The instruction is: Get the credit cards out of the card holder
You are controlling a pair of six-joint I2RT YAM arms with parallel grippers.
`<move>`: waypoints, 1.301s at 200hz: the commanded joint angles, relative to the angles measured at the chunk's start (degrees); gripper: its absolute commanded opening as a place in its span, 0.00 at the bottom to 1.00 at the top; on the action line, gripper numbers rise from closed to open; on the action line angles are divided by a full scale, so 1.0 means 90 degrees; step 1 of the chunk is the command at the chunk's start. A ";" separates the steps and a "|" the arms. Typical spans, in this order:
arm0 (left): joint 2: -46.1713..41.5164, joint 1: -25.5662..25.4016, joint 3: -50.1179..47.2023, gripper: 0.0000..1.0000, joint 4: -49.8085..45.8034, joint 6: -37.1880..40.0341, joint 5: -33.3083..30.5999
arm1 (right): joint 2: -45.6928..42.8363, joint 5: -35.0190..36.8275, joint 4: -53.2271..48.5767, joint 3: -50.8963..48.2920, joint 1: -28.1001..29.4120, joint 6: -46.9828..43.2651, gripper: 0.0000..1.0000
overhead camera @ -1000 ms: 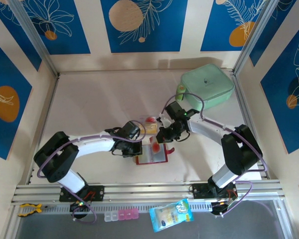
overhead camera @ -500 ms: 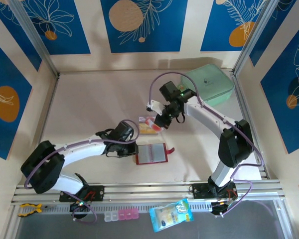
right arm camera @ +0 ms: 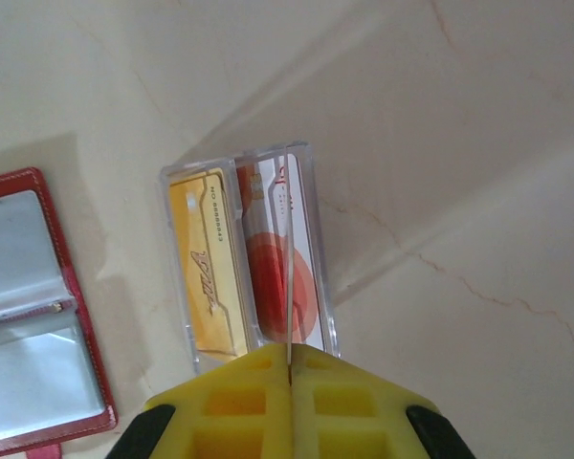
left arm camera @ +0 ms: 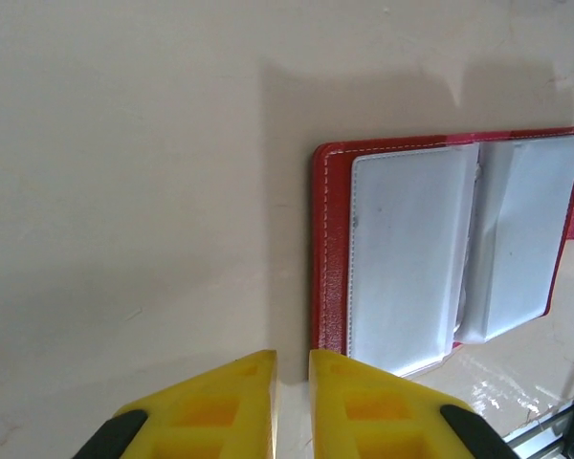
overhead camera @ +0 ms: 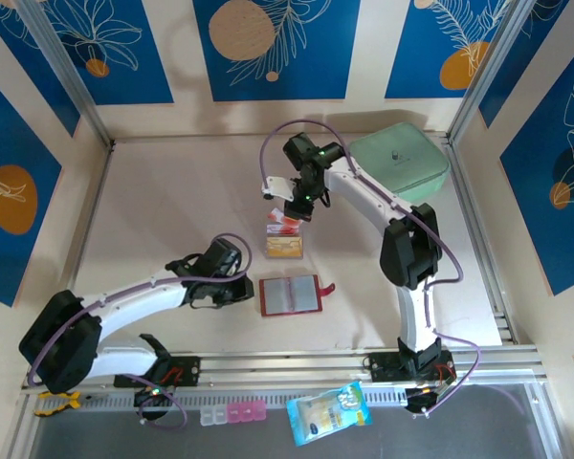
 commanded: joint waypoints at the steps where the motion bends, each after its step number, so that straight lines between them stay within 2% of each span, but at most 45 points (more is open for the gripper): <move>1: -0.0143 0.0110 -0.0117 0.17 -0.0217 -0.0059 -0.0111 | 0.0193 0.0068 -0.0231 0.0197 0.0028 -0.0277 0.02; 46: -0.0136 0.0179 -0.0147 0.18 -0.0191 -0.0051 -0.0085 | 0.0401 0.0126 -0.0135 0.0155 0.0038 -0.0279 0.15; 108: 0.0176 0.0502 0.0128 0.20 -0.0245 0.0374 -0.0105 | -0.0338 0.0093 0.0292 -0.0440 -0.0145 0.0097 0.17; 127: 0.0324 0.0723 0.0336 0.33 -0.0429 0.0684 -0.0261 | -0.0793 -0.0089 0.0683 -0.0975 -0.0315 0.0469 0.24; 137: 0.0407 0.0852 0.0442 0.45 -0.0514 0.0846 -0.0337 | -0.1072 -0.0143 0.0957 -0.1354 -0.0420 0.0687 0.32; 156: 0.0547 0.1065 0.0678 0.60 -0.0682 0.1152 -0.0503 | -0.1599 -0.0211 0.1474 -0.2163 -0.0631 0.1130 0.51; 160: 0.0570 0.1109 0.0750 0.64 -0.0745 0.1220 -0.0583 | -0.1715 -0.0215 0.1582 -0.2340 -0.0679 0.1232 0.56; 164: 0.0593 0.1145 0.0823 0.76 -0.0820 0.1294 -0.0676 | -0.1828 -0.0234 0.1673 -0.2510 -0.0730 0.1365 0.63; 172: 0.0647 0.1197 0.0969 0.89 -0.0967 0.1450 -0.0866 | -0.2060 -0.0324 0.1847 -0.2844 -0.0838 0.1607 0.75; 184: 0.0725 0.1289 0.1179 1.00 -0.1114 0.1680 -0.1153 | -0.2418 -0.0401 0.2208 -0.3387 -0.1000 0.1988 0.81; 194: 0.0788 0.1364 0.1334 1.00 -0.1210 0.1870 -0.1427 | -0.2740 -0.0382 0.2645 -0.3888 -0.1152 0.2354 0.86; 198: 0.0819 0.1387 0.1385 1.00 -0.1209 0.1952 -0.1528 | -0.2858 -0.0378 0.2821 -0.4084 -0.1226 0.2507 0.98; 200: 0.0833 0.1405 0.1408 1.00 -0.1198 0.2000 -0.1574 | -0.2916 -0.0370 0.2908 -0.4195 -0.1252 0.2598 1.00; 236: 0.1158 0.1559 0.1813 1.00 -0.1078 0.2876 -0.2973 | -0.3869 -0.0187 0.4730 -0.6025 -0.1879 0.4181 0.99; 260: 0.1222 0.1634 0.1923 1.00 -0.0784 0.3447 -0.3898 | -0.4193 -0.0076 0.5943 -0.7053 -0.2299 0.4713 0.99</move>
